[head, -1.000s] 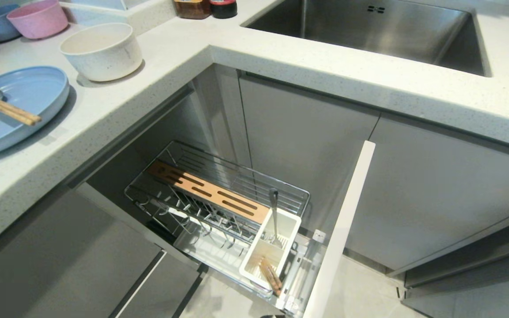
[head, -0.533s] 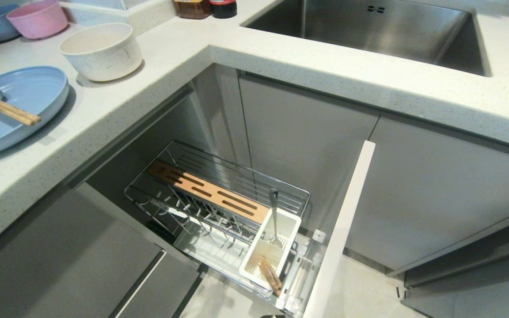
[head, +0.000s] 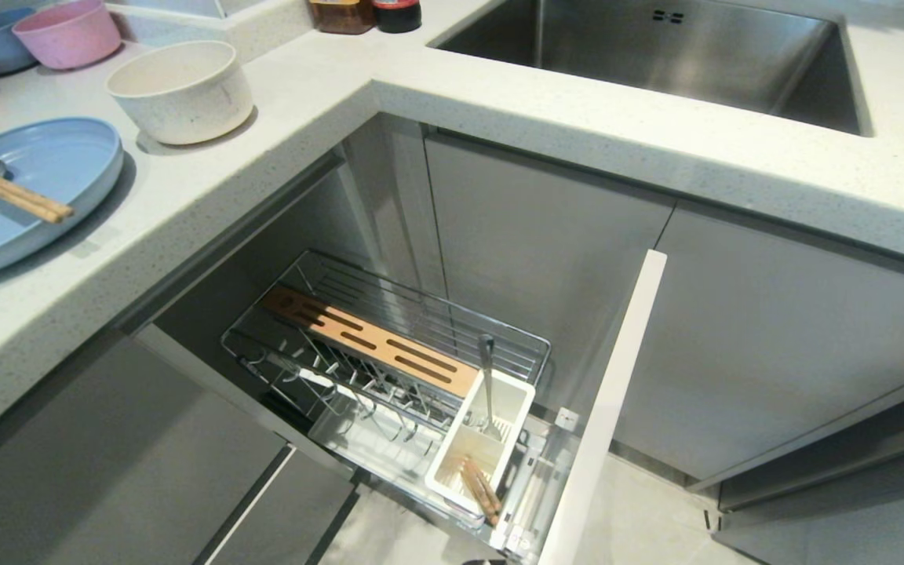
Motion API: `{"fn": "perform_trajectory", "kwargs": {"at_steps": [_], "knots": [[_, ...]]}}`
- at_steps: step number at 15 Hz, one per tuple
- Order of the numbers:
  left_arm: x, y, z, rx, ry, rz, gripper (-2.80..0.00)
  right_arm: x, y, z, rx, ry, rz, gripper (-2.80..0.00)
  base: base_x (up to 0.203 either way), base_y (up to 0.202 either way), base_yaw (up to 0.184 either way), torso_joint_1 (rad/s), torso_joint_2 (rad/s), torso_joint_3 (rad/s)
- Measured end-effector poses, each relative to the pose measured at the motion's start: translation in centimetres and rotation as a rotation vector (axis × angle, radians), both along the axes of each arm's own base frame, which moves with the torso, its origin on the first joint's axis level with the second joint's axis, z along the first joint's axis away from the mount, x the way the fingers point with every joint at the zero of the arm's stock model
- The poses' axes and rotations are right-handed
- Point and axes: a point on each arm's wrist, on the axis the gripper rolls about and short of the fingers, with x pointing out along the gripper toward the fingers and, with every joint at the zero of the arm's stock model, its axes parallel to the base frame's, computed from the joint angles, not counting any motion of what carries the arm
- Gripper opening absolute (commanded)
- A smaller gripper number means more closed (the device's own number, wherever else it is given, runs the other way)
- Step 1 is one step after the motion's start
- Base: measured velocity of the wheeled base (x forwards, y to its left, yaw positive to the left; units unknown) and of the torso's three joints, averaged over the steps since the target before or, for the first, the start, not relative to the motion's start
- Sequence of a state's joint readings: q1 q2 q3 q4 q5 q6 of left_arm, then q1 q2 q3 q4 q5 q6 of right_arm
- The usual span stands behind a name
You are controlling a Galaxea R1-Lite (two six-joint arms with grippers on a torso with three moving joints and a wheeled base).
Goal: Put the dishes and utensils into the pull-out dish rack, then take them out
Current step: Pick up the bowl and place it in the cupboard
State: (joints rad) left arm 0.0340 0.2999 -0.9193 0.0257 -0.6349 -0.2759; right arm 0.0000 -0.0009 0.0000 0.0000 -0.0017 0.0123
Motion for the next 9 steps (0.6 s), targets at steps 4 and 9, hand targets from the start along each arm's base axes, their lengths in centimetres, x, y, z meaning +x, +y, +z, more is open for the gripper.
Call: {"fn": "perform_trajectory", "kwargs": {"at_steps": [4, 9], "knots": [[2.4, -1.5, 9.3, -0.061, -0.06, 0.253, -2.8, 0.0, 0.0, 0.0, 0.0, 0.0, 0.0, -2.8, 0.0, 0.0, 0.0, 0.0, 0.0, 0.0], [10.3, 0.7, 16.1, -0.189, 0.044, 0.481, -2.8, 0.0, 0.0, 0.0, 0.0, 0.0, 0.0, -2.8, 0.0, 0.0, 0.0, 0.0, 0.0, 0.0]]}}
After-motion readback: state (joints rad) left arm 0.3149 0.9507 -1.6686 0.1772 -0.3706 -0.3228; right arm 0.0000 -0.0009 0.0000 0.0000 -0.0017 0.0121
